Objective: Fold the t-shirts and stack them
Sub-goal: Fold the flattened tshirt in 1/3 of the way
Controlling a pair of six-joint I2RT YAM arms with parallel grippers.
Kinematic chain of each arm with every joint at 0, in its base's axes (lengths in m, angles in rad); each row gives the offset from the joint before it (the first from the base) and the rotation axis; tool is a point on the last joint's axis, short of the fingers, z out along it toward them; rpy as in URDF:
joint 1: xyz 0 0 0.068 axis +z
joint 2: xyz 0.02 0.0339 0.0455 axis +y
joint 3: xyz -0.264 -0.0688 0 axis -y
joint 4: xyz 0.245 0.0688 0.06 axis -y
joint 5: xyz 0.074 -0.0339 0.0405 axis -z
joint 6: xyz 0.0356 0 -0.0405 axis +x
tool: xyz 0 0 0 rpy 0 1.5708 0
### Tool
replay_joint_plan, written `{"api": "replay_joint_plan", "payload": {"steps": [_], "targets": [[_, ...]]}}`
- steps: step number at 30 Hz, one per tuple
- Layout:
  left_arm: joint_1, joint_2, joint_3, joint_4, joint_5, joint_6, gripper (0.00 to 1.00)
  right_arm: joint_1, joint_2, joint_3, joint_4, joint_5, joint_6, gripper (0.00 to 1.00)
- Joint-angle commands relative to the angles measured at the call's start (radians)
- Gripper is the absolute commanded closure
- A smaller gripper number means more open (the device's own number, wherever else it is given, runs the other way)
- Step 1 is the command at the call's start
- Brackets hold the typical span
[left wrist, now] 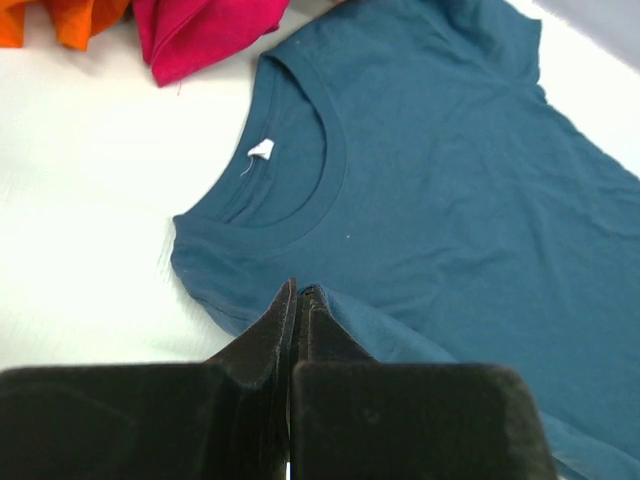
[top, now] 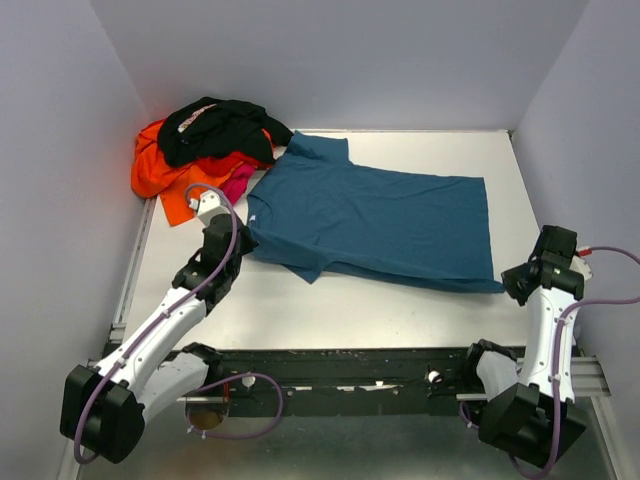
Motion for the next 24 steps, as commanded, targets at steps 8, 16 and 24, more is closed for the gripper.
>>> {"api": "replay_joint_plan", "payload": {"steps": [8, 16, 24], "targets": [[-0.002, 0.204, 0.131, 0.006, -0.100, 0.016, 1.00, -0.004, 0.207, 0.039, 0.105, -0.048, 0.016, 0.99], [-0.001, 0.333, 0.200, 0.062, -0.140, 0.033, 1.00, -0.004, 0.385, 0.109, 0.199, -0.084, 0.048, 0.99], [0.001, 0.437, 0.254, 0.092, -0.156, 0.051, 1.00, -0.004, 0.562, 0.186, 0.251, -0.124, 0.050, 0.99]]}}
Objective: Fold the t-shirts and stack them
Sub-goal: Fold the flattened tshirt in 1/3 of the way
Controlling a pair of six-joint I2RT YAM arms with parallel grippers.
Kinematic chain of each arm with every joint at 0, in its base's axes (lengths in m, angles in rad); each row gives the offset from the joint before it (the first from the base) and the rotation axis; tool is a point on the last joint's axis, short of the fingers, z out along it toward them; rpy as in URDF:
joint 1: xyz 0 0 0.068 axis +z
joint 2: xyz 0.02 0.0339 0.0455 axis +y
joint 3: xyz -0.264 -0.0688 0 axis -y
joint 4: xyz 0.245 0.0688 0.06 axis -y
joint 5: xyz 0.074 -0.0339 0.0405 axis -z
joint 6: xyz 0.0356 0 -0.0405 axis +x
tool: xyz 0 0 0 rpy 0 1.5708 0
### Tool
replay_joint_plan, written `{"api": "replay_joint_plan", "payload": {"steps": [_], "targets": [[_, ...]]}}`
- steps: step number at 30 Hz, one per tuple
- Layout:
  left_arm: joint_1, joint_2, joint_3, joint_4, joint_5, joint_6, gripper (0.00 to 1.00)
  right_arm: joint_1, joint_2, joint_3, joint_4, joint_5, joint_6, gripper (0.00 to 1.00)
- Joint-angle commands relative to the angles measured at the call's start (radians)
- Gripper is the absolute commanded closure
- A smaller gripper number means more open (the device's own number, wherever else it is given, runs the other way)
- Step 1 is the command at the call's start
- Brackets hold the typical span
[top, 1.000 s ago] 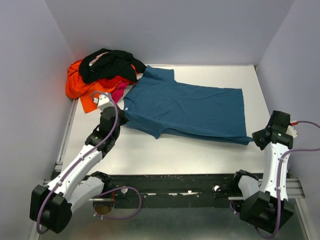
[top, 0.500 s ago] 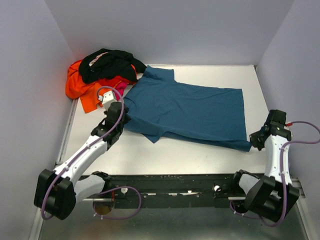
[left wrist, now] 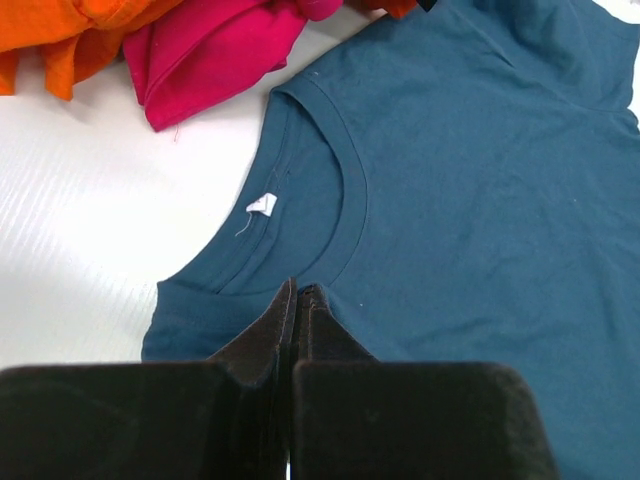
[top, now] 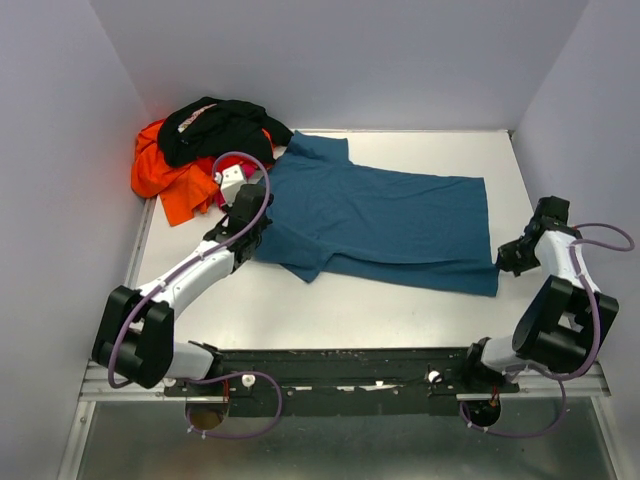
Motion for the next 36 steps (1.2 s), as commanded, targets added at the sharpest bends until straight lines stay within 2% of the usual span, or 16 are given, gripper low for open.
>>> {"api": "replay_joint_plan", "payload": {"steps": [1, 12, 34, 35, 36], "targets": [[0.003, 0.052, 0.052, 0.041, -0.057, 0.026, 1.00, -0.004, 0.077, 0.059, 0.053, -0.049, 0.015, 0.99], [0.009, 0.167, 0.163, 0.041, -0.055, 0.023, 1.00, -0.004, 0.158, 0.108, 0.101, -0.074, 0.044, 0.99], [0.034, 0.266, 0.226, 0.052, -0.078, 0.032, 1.00, 0.008, 0.278, 0.187, 0.162, -0.131, 0.049, 0.99], [0.036, 0.273, 0.229, 0.059, -0.078, 0.032, 1.00, 0.008, 0.284, 0.192, 0.164, -0.128, 0.046, 0.99], [0.036, 0.281, 0.232, 0.065, -0.077, 0.031, 1.00, 0.008, 0.292, 0.197, 0.174, -0.131, 0.037, 0.94]]}}
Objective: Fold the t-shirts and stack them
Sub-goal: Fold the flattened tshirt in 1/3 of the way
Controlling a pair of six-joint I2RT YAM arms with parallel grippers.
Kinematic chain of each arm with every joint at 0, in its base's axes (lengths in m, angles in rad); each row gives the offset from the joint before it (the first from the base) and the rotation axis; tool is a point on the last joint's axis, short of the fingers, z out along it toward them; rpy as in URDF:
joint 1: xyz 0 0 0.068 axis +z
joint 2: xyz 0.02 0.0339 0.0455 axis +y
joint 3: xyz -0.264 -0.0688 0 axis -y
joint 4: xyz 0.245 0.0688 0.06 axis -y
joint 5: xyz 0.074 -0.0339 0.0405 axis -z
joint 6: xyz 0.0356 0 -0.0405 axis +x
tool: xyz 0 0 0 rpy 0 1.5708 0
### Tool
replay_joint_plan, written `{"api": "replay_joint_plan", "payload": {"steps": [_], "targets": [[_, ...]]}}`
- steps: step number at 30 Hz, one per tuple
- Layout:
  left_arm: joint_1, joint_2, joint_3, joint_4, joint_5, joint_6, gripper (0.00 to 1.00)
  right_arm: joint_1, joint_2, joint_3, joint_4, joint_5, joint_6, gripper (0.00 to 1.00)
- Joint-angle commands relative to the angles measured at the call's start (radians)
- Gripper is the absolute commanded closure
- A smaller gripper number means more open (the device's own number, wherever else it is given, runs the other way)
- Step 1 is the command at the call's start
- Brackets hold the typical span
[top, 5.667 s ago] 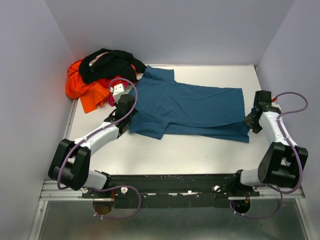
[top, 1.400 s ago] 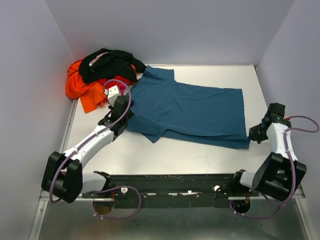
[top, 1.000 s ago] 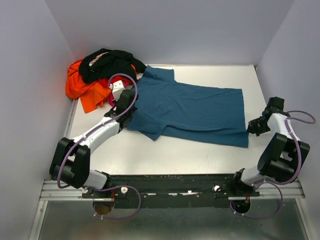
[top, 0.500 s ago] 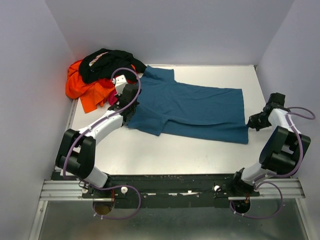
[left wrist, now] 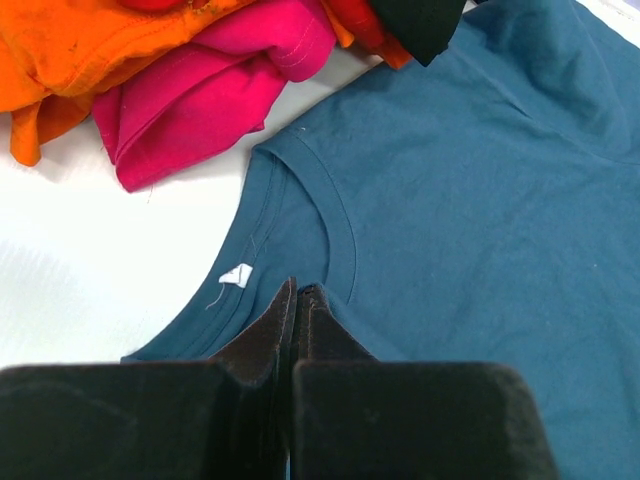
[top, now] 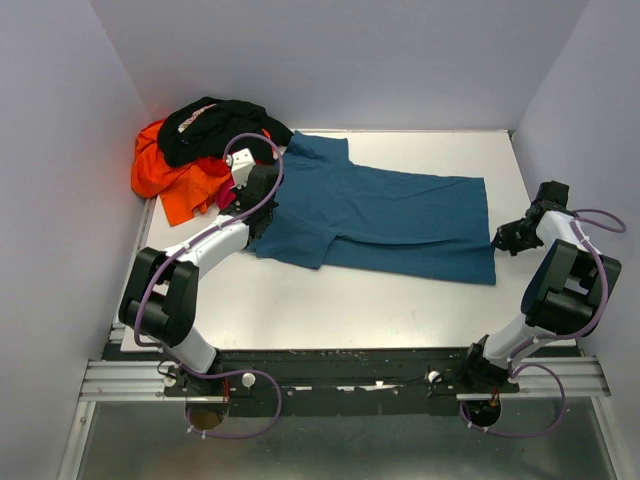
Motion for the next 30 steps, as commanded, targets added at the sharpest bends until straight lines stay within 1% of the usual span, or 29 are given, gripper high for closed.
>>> {"api": "replay_joint_plan", "payload": {"steps": [1, 2, 3, 4, 6, 7, 9, 12, 13, 14, 15, 18, 21, 23, 26, 30], "targets": [[0.014, 0.036, 0.040, 0.039, -0.024, 0.010, 1.00, 0.005, 0.034, 0.040, 0.057, -0.020, -0.030, 0.79], [0.018, 0.043, 0.045, 0.040, 0.002, 0.016, 0.81, 0.005, 0.029, 0.036, 0.071, -0.023, -0.045, 0.59], [0.024, 0.051, 0.054, 0.040, 0.025, 0.018, 0.54, 0.007, 0.022, 0.033, 0.070, -0.008, -0.045, 0.46], [0.025, 0.053, 0.057, 0.040, 0.034, 0.016, 0.41, 0.008, 0.005, 0.029, 0.073, 0.003, -0.048, 0.43], [0.025, 0.041, 0.049, 0.040, 0.037, 0.019, 0.30, 0.025, -0.037, 0.014, 0.078, 0.035, -0.067, 0.38], [0.025, 0.027, 0.040, 0.063, 0.039, 0.022, 0.26, 0.036, -0.064, 0.007, 0.079, 0.067, -0.074, 0.37], [0.026, -0.004, 0.022, 0.072, 0.042, 0.035, 0.25, 0.075, -0.122, -0.009, 0.096, 0.087, -0.104, 0.36], [0.026, -0.058, -0.003, 0.057, 0.039, 0.038, 0.27, 0.186, -0.198, -0.062, 0.172, 0.055, -0.165, 0.37], [0.026, -0.079, -0.017, 0.053, 0.040, 0.041, 0.28, 0.235, -0.221, -0.083, 0.203, 0.046, -0.188, 0.39], [0.026, -0.097, -0.030, 0.046, 0.040, 0.038, 0.29, 0.278, -0.239, -0.098, 0.228, 0.000, -0.194, 0.39], [0.026, -0.119, -0.055, 0.046, 0.043, 0.033, 0.30, 0.328, -0.253, -0.117, 0.254, -0.034, -0.208, 0.41], [0.026, -0.188, -0.136, 0.052, 0.080, 0.000, 0.30, 0.494, -0.278, -0.155, 0.320, -0.088, -0.205, 0.42], [0.026, -0.243, -0.237, 0.094, 0.118, -0.010, 0.32, 0.634, -0.268, -0.187, 0.389, -0.143, -0.167, 0.43], [0.026, -0.275, -0.286, 0.115, 0.115, -0.005, 0.33, 0.721, -0.252, -0.209, 0.453, -0.171, -0.141, 0.43], [0.028, -0.285, -0.339, 0.132, 0.120, 0.010, 0.34, 0.850, -0.200, -0.215, 0.505, -0.172, -0.084, 0.44], [0.043, -0.260, -0.366, 0.145, 0.134, 0.016, 0.35, 0.974, -0.088, -0.175, 0.553, -0.165, -0.020, 0.44]]}}
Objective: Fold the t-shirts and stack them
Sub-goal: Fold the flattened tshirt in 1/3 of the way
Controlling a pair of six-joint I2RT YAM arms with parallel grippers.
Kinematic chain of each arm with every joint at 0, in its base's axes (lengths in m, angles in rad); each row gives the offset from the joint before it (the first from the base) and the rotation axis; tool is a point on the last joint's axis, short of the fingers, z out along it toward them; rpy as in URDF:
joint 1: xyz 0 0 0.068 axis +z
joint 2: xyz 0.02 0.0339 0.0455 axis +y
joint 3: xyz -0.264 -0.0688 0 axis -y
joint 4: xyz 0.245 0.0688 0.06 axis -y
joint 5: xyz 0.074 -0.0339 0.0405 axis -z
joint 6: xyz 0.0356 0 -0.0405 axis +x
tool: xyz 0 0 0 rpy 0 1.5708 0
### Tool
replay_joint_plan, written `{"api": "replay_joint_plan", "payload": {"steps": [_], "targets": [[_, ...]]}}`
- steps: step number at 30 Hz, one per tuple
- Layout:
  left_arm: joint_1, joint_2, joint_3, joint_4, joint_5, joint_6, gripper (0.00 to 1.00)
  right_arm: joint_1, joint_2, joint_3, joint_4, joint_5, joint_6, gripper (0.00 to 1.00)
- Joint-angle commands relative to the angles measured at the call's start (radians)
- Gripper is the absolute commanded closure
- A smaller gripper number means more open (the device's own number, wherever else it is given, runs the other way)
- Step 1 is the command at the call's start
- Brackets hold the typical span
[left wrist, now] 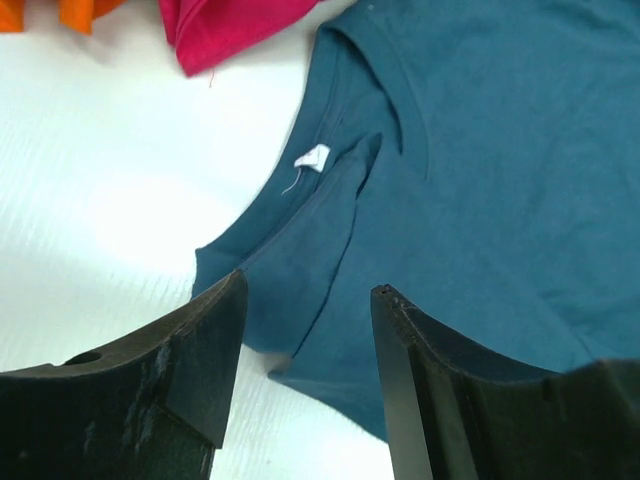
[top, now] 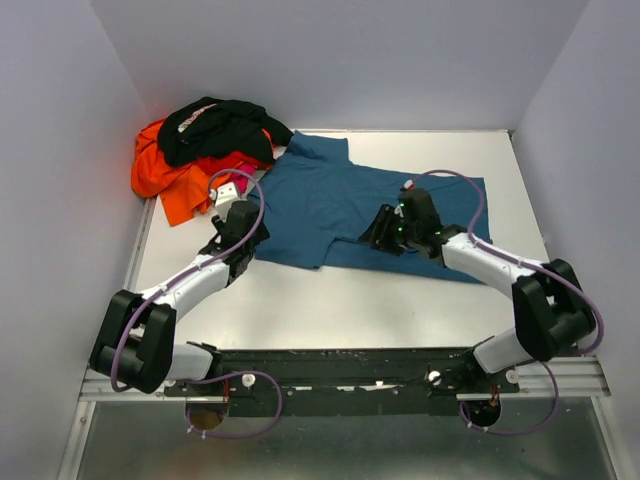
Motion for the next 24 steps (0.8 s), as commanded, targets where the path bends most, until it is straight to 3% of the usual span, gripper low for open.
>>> {"api": "replay_joint_plan", "payload": {"steps": [1, 18, 24], "targets": [[0.024, 0.016, -0.020, 0.048, 0.043, 0.008, 0.35, 0.113, 0.120, 0.038, 0.089, -0.022, 0.100, 0.44], [0.141, 0.174, -0.003, 0.004, 0.183, -0.024, 0.62, 0.273, 0.427, 0.183, 0.197, -0.022, 0.318, 0.46], [0.147, 0.208, 0.023, -0.021, 0.189, -0.036, 0.68, 0.313, 0.465, 0.214, 0.203, -0.036, 0.348, 0.54]]}}
